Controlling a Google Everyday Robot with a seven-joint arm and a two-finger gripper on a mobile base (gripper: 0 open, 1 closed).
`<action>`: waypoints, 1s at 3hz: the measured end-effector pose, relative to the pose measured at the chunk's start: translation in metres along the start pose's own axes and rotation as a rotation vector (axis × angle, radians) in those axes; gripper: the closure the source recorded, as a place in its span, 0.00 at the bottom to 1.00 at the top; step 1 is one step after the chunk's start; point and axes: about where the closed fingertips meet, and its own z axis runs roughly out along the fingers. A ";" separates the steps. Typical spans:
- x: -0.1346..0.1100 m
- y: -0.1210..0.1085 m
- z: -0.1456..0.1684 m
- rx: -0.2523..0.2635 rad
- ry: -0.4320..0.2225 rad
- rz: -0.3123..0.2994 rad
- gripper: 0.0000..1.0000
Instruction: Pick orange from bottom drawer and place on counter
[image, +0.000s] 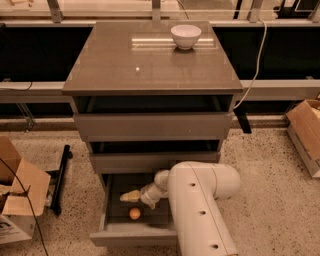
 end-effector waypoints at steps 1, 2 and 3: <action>0.010 -0.009 0.027 0.003 0.078 0.038 0.00; 0.015 -0.006 0.042 -0.009 0.127 0.048 0.02; 0.015 -0.006 0.041 -0.009 0.127 0.048 0.25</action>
Offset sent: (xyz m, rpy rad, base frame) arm -0.0168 0.0383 -0.0608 0.0295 0.2037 0.0773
